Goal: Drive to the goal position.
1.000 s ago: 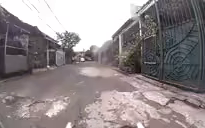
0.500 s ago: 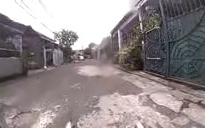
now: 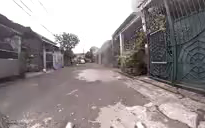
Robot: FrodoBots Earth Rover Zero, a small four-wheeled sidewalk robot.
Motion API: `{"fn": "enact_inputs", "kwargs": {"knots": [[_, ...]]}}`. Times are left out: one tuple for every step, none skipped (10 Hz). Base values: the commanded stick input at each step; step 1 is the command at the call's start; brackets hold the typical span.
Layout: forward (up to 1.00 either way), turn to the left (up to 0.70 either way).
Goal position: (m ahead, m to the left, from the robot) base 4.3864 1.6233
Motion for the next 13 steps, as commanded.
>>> {"fn": "enact_inputs", "kwargs": {"knots": [[0.50, 0.00], [0.65, 0.00], [0.69, 0.00], [0.70, 0.01], [0.70, 0.06], [0.70, 0.13], [0.70, 0.03], [0.70, 0.01], [0.70, 0.01], [0.70, 0.00], [0.70, 0.00], [0.70, 0.01], [0.70, 0.00]]}}
